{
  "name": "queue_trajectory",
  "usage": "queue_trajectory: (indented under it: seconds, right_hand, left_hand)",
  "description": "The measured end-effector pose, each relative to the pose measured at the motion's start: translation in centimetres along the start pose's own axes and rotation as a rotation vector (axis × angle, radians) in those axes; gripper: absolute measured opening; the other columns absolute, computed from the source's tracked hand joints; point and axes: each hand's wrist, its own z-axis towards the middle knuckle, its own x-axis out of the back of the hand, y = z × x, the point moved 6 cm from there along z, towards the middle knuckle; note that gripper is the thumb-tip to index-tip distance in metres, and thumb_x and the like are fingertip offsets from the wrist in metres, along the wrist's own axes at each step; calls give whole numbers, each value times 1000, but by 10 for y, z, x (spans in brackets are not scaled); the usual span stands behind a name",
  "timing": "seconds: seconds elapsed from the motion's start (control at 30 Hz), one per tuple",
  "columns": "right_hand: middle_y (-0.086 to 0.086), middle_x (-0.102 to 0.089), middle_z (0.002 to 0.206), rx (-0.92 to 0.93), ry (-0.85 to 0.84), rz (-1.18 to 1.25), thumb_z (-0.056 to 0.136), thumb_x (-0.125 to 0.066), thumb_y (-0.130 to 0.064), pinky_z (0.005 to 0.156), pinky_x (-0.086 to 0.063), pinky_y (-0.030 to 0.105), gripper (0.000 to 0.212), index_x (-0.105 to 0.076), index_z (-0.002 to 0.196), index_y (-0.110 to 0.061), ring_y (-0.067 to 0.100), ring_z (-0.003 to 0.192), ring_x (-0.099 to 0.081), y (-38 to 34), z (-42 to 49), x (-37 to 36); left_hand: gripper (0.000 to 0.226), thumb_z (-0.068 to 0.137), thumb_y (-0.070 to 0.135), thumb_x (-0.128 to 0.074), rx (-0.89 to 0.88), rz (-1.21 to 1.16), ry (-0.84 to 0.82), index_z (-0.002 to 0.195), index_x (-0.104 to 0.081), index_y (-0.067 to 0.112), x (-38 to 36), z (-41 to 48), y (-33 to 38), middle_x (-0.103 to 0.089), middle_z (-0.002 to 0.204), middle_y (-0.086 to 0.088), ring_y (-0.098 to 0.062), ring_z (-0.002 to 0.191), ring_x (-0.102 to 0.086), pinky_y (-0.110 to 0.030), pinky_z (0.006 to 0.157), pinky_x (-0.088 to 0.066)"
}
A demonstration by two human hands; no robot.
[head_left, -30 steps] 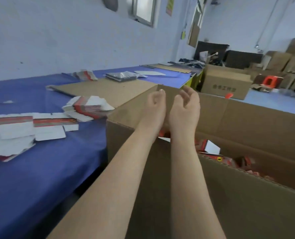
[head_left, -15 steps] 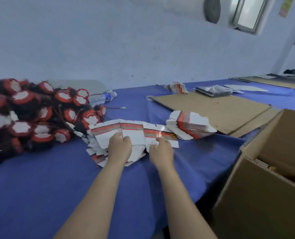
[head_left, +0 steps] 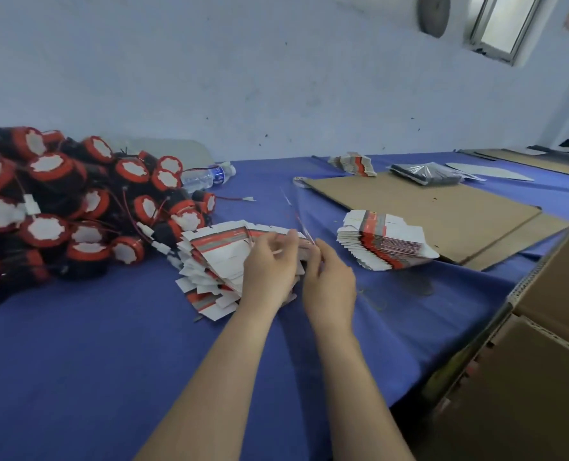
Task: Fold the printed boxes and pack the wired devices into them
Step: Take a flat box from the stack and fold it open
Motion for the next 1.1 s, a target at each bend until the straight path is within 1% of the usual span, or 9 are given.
queue_trajectory:
  seconds: [0.1, 0.2, 0.33, 0.5, 0.63, 0.77, 0.87, 1.0, 1.1]
  right_hand:
    - [-1, -62, 126, 175, -160, 140, 96, -51, -18, 102, -41, 40, 30, -62, 124, -18, 17, 119, -53, -30, -20, -7]
    - [3, -41, 147, 212, -197, 139, 93, -58, -23, 113, -21, 24, 36, -59, 128, -16, 13, 138, -30, -42, -31, -10]
    - [-1, -27, 156, 14, -125, 388, 97, -52, -28, 114, -22, 25, 58, -29, 148, -15, 10, 143, -23, -63, -18, -11]
    - [-12, -57, 125, 143, -336, 635, 97, -52, -27, 95, -44, 16, 40, -43, 136, -23, -9, 107, -54, -137, -40, -70]
    - [-26, -56, 120, 215, -572, 786, 99, -45, -39, 85, -47, 11, 28, -44, 127, -43, -12, 109, -54, -182, -95, -131]
    - [-51, -42, 106, 138, -611, 873, 101, -40, -36, 71, -38, -5, 25, -37, 111, -58, -35, 92, -44, -182, -117, -163]
    - [-46, -39, 117, 165, -661, 823, 103, -38, -29, 78, -37, -4, 33, -32, 120, -56, -34, 101, -41, -178, -128, -183]
    - [-59, -42, 108, 190, -691, 776, 104, -35, -29, 78, -38, -4, 41, -22, 129, -57, -30, 105, -43, -175, -136, -196]
    - [-60, -34, 115, 177, -697, 769, 101, -33, -41, 84, -35, -4, 40, -17, 134, -56, -31, 112, -37, -173, -139, -195]
  left_hand:
    - [18, 96, 27, -54, 18, -193, 34, 91, -63, 13, 12, 0, 8, -66, 78, 4, -2, 70, -64, -14, 63, -47]
    - [19, 95, 9, -47, -3, -202, 176, 105, -64, 12, 52, 0, 7, -63, 81, 4, -14, 74, -58, -26, 67, -47]
    - [23, 97, 14, -46, -54, -178, 186, 108, -63, 23, 116, -10, 4, -63, 94, 14, -2, 87, -56, -23, 74, -45]
    - [14, 98, 40, -46, -76, -168, 257, 110, -52, 35, 192, -29, -4, -58, 100, 26, 10, 89, -56, -11, 71, -44]
    - [73, 78, 75, -46, -26, -383, 301, 132, -45, 26, 237, -36, -10, -61, 126, 6, -5, 109, -62, -26, 91, -52]
    - [41, 77, 67, -51, -117, -140, 550, 107, -55, 39, 279, -46, -17, -63, 112, 11, 0, 99, -61, -25, 87, -52]
    - [46, 96, 47, -47, -152, -24, 611, 139, -43, 31, 295, -45, -30, -48, 137, 4, -12, 125, -46, -42, 106, -42]
    - [28, 89, 57, -49, -231, -177, 551, 112, -53, 41, 292, -49, -32, -61, 107, 31, 10, 102, -57, -12, 80, -49]
    - [31, 83, 65, -45, -258, -221, 542, 100, -51, 40, 291, -55, -29, -60, 92, 37, 15, 88, -58, -5, 66, -46]
